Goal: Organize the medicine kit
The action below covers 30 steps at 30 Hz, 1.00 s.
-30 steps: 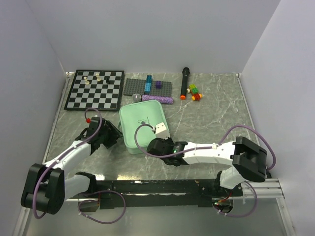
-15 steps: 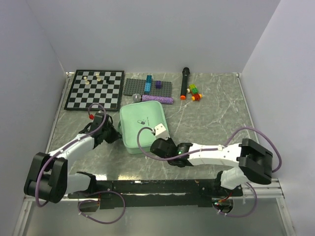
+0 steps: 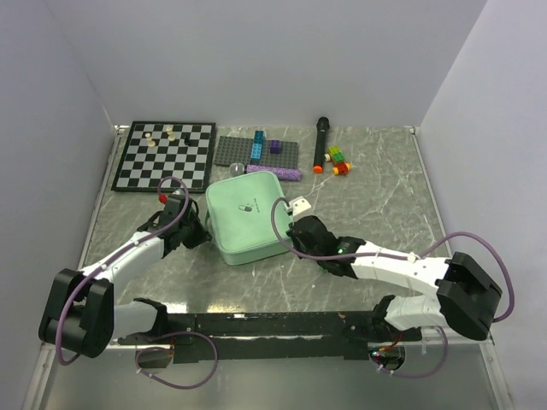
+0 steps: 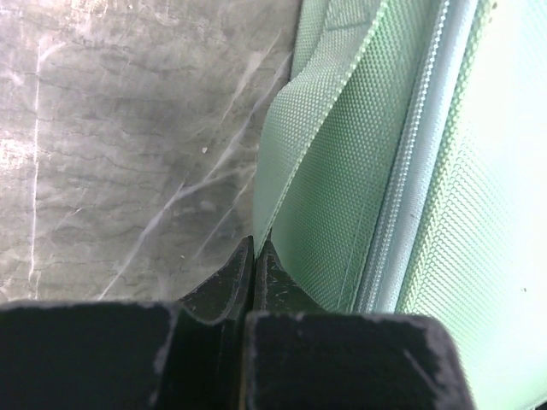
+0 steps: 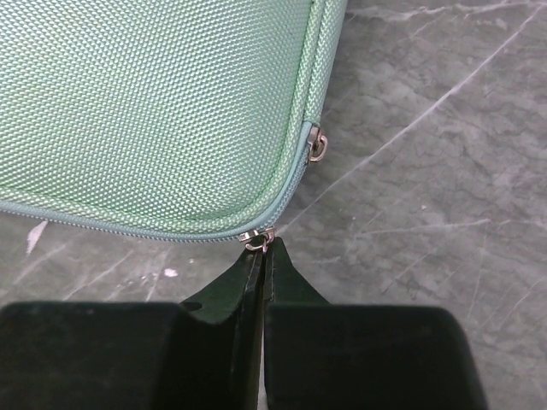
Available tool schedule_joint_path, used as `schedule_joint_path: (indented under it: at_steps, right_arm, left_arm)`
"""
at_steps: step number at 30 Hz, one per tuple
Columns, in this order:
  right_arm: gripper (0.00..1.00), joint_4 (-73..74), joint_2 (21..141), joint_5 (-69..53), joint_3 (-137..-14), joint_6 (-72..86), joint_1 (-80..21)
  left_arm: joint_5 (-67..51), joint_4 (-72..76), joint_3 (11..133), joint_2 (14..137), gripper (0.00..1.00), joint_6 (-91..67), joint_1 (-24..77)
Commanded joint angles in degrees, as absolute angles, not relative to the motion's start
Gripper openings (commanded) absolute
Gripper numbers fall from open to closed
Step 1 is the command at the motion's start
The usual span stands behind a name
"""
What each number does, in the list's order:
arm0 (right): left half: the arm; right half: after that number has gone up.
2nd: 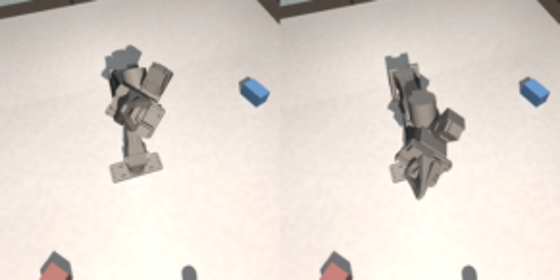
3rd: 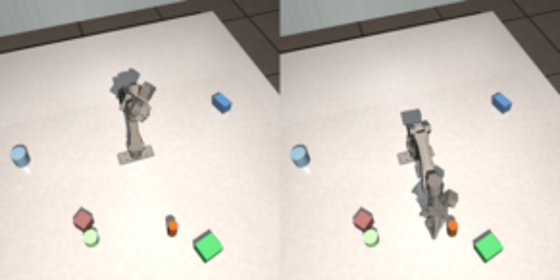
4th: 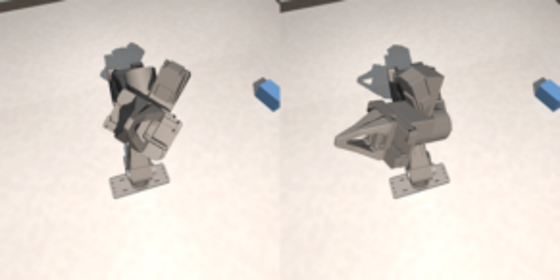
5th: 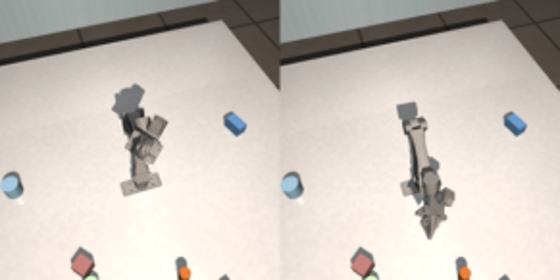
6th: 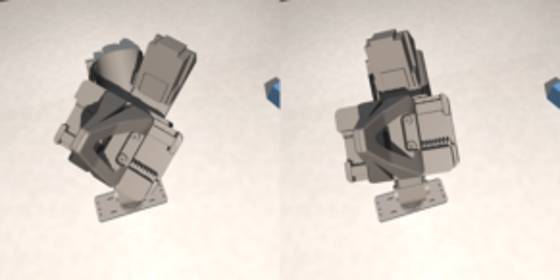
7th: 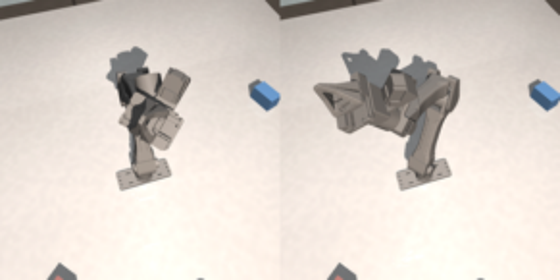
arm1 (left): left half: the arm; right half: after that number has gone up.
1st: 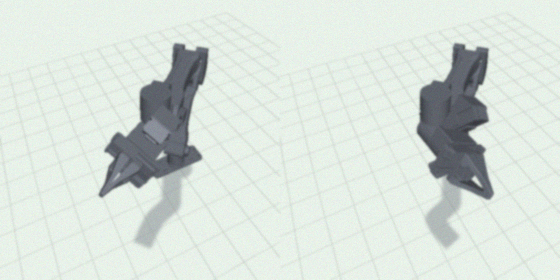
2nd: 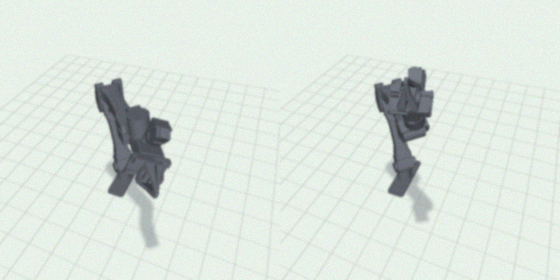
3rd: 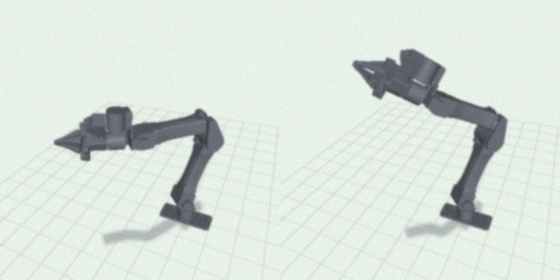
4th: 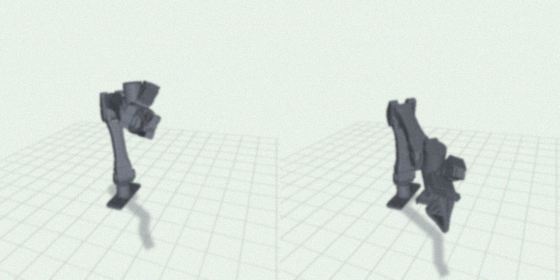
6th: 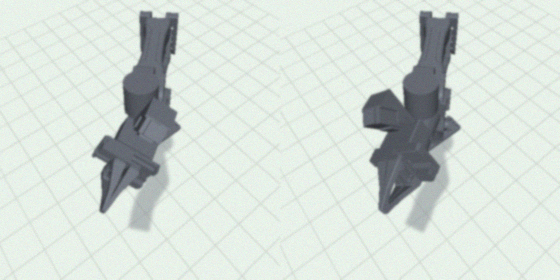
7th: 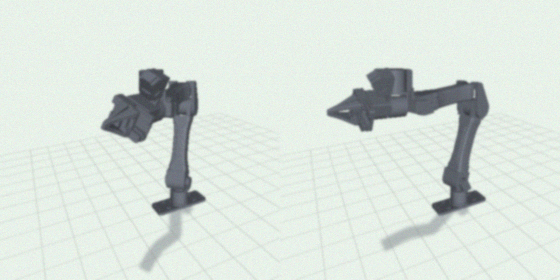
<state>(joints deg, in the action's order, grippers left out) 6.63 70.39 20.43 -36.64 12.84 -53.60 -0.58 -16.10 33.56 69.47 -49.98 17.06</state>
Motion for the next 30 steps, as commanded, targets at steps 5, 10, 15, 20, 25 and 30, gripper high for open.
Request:
schedule_joint_path:
  at_steps: [5, 10, 15, 20, 25, 30]
  right_arm:
    - [0.01, 3.8, 76.5, 24.5, -42.6, 1.7, -49.6]
    - [0.00, 3.8, 76.9, 22.1, -42.2, 1.7, -52.5]
    - [0.00, 6.2, 77.6, 26.3, -43.0, 2.4, -60.1]
    - [0.00, 8.2, 80.2, 26.5, -43.8, 5.0, -67.5]
    - [0.00, 10.0, 83.8, 25.2, -46.5, 9.1, -70.4]
    - [0.00, 11.6, 84.6, 24.9, -47.7, 11.0, -70.4]
  left_arm:
    - [9.6, -18.9, 34.2, 69.3, 0.01, -46.8, 16.1]
    - [11.5, -20.6, 36.9, 69.4, 0.01, -45.5, 14.9]
    - [9.2, -21.4, 41.7, 70.3, 0.01, -40.1, 7.5]
    - [6.6, -19.9, 46.4, 75.3, 0.01, -37.7, 4.2]
    - [1.2, -16.8, 48.8, 79.9, 0.36, -42.3, 3.9]
    - [2.0, -16.3, 45.3, 69.5, 0.85, -49.4, 4.0]
